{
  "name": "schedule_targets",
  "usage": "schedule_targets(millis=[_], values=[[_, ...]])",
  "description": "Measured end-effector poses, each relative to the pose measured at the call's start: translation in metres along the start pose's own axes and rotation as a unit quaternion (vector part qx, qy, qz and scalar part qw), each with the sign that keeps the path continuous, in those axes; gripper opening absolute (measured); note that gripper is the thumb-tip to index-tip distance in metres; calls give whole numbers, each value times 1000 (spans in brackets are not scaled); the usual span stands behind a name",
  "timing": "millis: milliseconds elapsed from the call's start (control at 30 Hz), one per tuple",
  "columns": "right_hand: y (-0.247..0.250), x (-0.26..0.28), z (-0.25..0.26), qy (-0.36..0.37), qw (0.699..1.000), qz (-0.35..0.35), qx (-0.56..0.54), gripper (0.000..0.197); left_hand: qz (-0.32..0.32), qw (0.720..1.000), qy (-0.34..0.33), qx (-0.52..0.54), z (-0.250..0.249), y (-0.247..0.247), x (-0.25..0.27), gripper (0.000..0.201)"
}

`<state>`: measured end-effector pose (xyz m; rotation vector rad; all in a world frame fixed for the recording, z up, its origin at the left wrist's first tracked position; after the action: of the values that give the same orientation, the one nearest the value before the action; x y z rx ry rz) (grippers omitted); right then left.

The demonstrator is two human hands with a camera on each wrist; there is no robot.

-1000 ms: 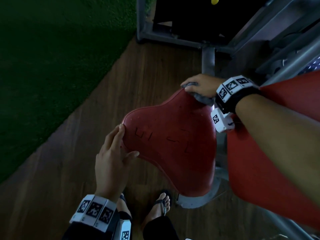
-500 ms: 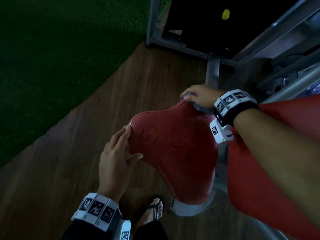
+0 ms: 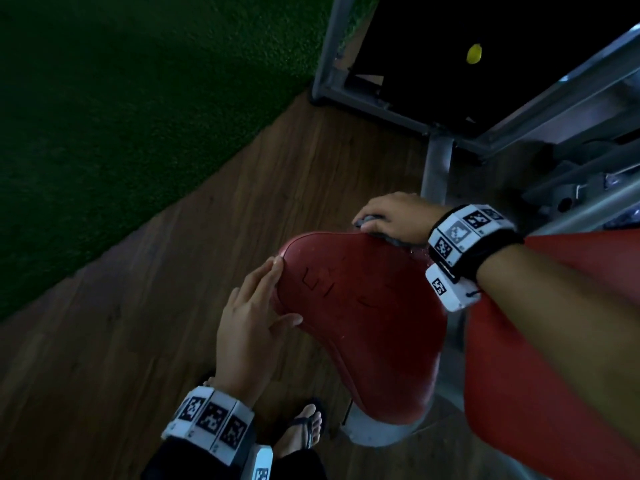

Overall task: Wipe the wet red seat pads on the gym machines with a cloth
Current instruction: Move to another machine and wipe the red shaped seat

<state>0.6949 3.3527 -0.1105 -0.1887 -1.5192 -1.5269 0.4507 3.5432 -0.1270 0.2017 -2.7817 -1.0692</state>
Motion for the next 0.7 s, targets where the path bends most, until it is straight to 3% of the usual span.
schedule_targets(millis=[133,233,433,700], values=[[-5,2,13,33,999,14,-6,30,2,1000,4,-5,1,1,0,88],[0,0,10,12,999,25,-16,29,3,1000,-2,-4,1,1,-1,87],[-8,8,33,-21,995,-15,-94,26,-7,1000,10,8,0,0,0,88],[-18,-7,102,53,994,-25,-95,33,-9,1000,4,12,0,2,0,86]])
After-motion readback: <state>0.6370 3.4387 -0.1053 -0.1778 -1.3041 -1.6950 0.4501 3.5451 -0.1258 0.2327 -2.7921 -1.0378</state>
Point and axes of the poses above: each hand's wrist, its own x-axis away from the middle knuckle, its own y-axis out of the back of the hand, z = x × y, the point moved 2 cm from there along -x, towards the middle knuckle, and after that the axes turned 6 degrees about -y, right-handed, at the moved point
